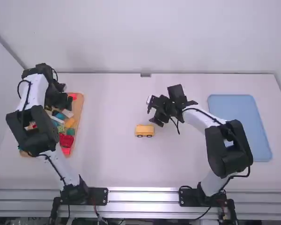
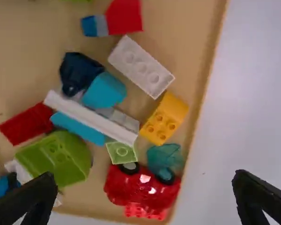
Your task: Assemble lego blocks to make yellow taxi
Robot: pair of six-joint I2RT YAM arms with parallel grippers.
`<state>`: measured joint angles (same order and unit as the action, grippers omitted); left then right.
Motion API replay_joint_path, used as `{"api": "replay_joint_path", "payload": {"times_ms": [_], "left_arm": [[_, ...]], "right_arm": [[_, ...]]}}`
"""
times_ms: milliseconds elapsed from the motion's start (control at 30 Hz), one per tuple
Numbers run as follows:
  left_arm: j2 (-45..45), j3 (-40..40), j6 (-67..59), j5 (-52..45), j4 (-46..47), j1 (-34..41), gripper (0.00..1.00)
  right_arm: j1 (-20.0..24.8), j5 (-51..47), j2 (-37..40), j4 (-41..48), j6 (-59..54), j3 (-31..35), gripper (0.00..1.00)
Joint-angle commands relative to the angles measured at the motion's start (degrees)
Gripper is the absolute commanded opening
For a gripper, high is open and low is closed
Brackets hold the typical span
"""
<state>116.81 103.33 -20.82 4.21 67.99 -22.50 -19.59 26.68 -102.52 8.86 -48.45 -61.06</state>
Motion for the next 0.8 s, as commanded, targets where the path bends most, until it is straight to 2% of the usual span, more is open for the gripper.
{"api": "replay_joint_path", "payload": {"times_ms": [0, 133, 200, 233, 400, 600, 767], "left_arm": [[0.3, -0.5, -14.2, -0.5, 0.1, 0.0, 0.84], [0.3, -4.1, -19.4, -0.5, -3.3, 0.0, 0.76], [0.3, -7.1, -22.4, -0.6, -5.0, 0.0, 0.58], [0.3, -8.1, -23.3, -0.6, -5.4, 0.0, 0.54], [0.3, -12.9, -25.3, -0.3, -9.6, 0.0, 0.54], [0.3, -16.1, -25.1, -0.6, -13.9, 0.0, 0.44], [0.3, -18.5, -26.0, -2.5, -16.6, -0.1, 0.41]], "right_arm": [[0.0, 0.3, 1.5, -0.3, 0.3, -0.9, 0.99], [0.0, 0.4, 1.5, -0.8, 0.3, -0.9, 0.98], [0.0, 0.4, 1.5, -1.4, 0.3, -0.9, 0.99], [0.0, 0.4, 1.5, -1.7, 0.3, -0.9, 0.98], [0.0, 0.4, 1.5, -3.4, 2.4, -0.9, 0.98], [0.0, 0.4, 1.5, -3.3, 2.4, -0.9, 0.99], [0.0, 0.3, 1.5, -2.2, 2.4, -0.9, 0.98]]}}
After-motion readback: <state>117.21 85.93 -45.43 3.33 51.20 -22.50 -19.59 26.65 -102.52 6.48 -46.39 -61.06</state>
